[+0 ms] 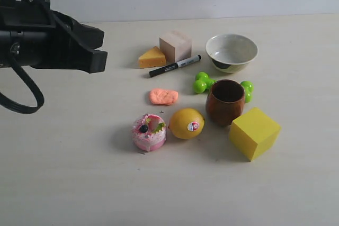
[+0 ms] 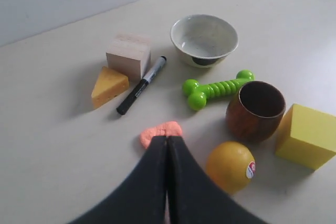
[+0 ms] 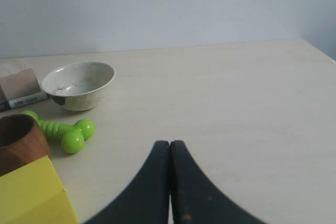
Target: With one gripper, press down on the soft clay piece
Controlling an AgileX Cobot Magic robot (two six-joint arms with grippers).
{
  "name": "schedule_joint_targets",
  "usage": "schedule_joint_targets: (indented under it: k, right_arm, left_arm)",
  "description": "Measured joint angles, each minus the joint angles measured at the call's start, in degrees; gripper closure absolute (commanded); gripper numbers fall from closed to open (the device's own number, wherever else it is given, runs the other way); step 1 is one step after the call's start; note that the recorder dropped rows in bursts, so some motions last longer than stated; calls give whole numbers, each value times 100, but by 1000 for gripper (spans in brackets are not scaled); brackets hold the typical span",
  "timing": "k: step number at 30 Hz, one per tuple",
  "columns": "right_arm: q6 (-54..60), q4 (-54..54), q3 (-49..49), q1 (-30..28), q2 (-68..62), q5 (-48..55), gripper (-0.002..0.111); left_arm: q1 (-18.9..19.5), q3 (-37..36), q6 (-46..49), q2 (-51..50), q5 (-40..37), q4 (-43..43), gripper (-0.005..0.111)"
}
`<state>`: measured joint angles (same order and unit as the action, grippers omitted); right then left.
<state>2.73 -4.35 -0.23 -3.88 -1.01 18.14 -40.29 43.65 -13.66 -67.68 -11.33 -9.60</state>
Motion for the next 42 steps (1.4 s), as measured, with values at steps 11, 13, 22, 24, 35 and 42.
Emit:
schedule_joint_targets:
  k: [11, 13, 22, 24, 35, 42]
  right_arm:
    - [0, 0, 0, 0, 0, 0, 108]
    - [0, 0, 0, 0, 0, 0, 108]
    - [0, 0, 0, 0, 0, 0, 108]
    - [0, 0, 0, 0, 0, 0, 108]
    - [0, 0, 0, 0, 0, 0, 108]
    - [0, 0, 0, 0, 0, 10, 108]
  left_arm:
    - [1566, -496, -114, 1643, -35, -9, 107]
    - [2098, -756, -134, 2238, -44, 2, 107]
    - [4289, -2351, -146, 4715, 58, 31, 107]
    - [4501, -2732, -146, 5049, 222, 41, 107]
    - [4632, -4031, -307, 6227, 427, 64, 107]
    - [4608, -4346, -582, 6550, 366, 64, 107]
